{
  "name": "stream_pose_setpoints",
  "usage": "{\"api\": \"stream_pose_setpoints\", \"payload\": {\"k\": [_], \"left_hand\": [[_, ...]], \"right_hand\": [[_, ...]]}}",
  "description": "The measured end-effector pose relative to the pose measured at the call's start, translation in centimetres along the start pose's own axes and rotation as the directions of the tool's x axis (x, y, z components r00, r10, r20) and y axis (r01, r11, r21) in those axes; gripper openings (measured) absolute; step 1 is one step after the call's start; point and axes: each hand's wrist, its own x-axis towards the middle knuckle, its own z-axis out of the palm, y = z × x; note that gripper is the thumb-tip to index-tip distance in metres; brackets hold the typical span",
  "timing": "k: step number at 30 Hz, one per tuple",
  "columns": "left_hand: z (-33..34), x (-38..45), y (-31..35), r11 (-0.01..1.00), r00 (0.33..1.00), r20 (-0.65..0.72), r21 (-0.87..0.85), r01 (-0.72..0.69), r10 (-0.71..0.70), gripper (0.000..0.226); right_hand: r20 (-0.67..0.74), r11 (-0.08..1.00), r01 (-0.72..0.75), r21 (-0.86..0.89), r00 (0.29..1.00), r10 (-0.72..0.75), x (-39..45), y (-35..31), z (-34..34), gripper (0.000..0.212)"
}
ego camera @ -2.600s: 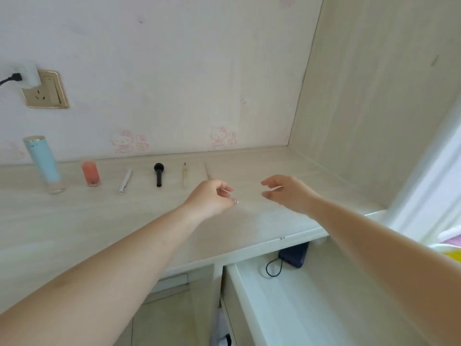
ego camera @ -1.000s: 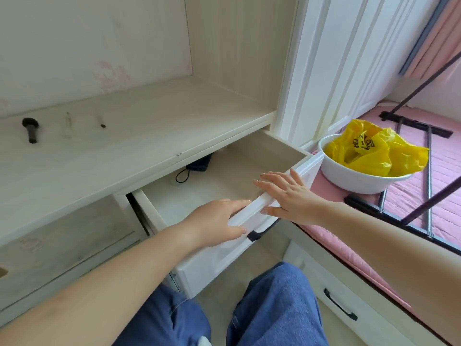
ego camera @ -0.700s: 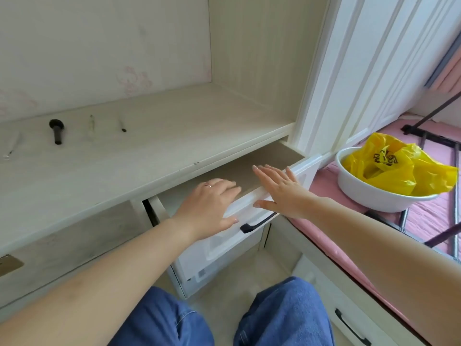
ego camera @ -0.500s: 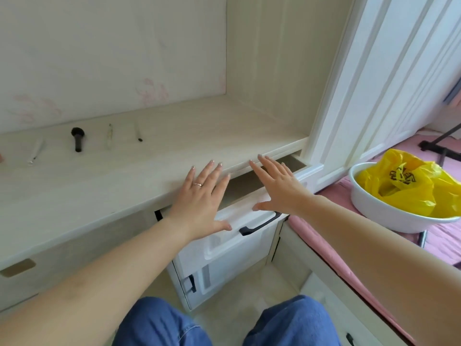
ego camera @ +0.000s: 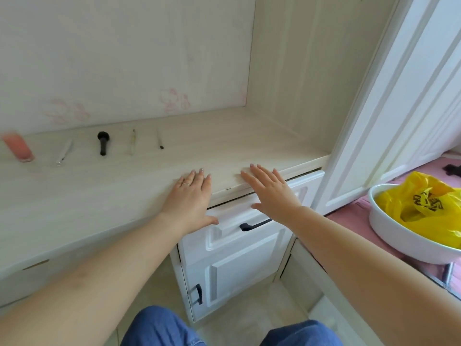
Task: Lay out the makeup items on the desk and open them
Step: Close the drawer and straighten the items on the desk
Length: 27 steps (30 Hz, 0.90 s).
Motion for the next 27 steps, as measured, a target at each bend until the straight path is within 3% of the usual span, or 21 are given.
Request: {"api": "stream_pose_setpoints", "payload": {"k": [11,19,22,25,27], "left_hand": [[1.0,0.4,-0.2,1.000,0.997,-0.071,0.007,0.002,-0.001,0.096],[1.3,0.2,-0.2,1.000,0.986,-0.169,0.006,-0.001,0.002,0.089],[1.2,0.2,-0.2,1.000,0.988,-0.155,-0.026,-0.004,0.000,0.089],[0.0,-0.1,-0.5,0.969,0.993,-0.117,-0.247,-0.017,-0.012,0.085],[-1.3,-1.0,-1.0,0.832,0.991,-0.110,-0.554,0.003,-0.077,0.076]], "right_hand": [[-0.250,0.997,-0.049,0.062,0.966,0.063,0.3,-0.7,2.2,0.080],[-0.293,0.994,-0.109,0.026,0.949,0.112,0.5,-1.3,2.9,0.075],[-0.242,0.992,-0.121,0.030,0.962,0.125,0.4,-1.5,2.2,0.075],[-0.041,0.984,-0.158,0.077,0.986,0.161,0.7,-1.9,0.5,0.076],[0.062,0.965,-0.187,0.181,0.982,0.179,1.0,-2.6,-1.3,0.077]]}}
